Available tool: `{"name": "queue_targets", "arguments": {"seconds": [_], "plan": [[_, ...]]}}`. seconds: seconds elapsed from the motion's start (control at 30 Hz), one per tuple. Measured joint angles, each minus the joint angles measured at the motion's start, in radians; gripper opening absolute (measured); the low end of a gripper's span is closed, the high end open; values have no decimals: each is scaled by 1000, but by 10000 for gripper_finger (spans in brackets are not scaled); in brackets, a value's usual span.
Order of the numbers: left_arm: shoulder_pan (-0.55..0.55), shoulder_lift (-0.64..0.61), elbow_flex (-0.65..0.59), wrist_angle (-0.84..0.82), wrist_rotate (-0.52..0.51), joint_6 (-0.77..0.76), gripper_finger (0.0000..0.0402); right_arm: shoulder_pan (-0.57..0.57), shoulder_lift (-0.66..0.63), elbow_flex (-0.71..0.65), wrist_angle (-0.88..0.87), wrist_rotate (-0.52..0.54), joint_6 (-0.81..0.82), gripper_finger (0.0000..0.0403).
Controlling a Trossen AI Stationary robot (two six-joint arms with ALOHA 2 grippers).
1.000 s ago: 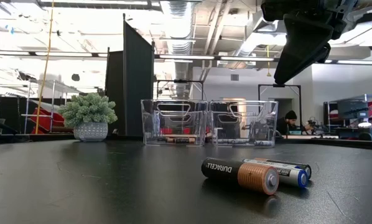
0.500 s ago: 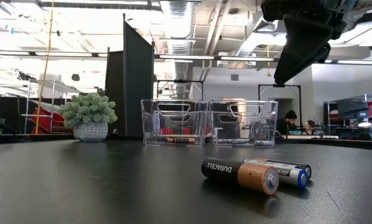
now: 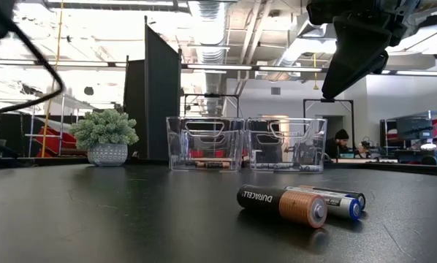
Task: Sort batteries
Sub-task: Put the large black battery into the left transparent bin
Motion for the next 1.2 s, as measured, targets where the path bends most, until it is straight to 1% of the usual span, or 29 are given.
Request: {"name": "queue_targets", "arguments": {"seconds": [0.1,0.43,0.73,1.03,1.2], "plan": [[40,1,31,-40,-40,65,34,0,0,0,0,0,0,81],[178,2,173,-173,-237,255,34,1,0,0,0,0,0,81],[289,1,312,-291,-370,424,34,14,0,0,-1,0,-2,81],[430,0,429,-384,-490,682,34,13,0,0,-1,0,1,81],[528,0,490,-385,-510,859,34,11,0,0,-1,0,8,81]]}}
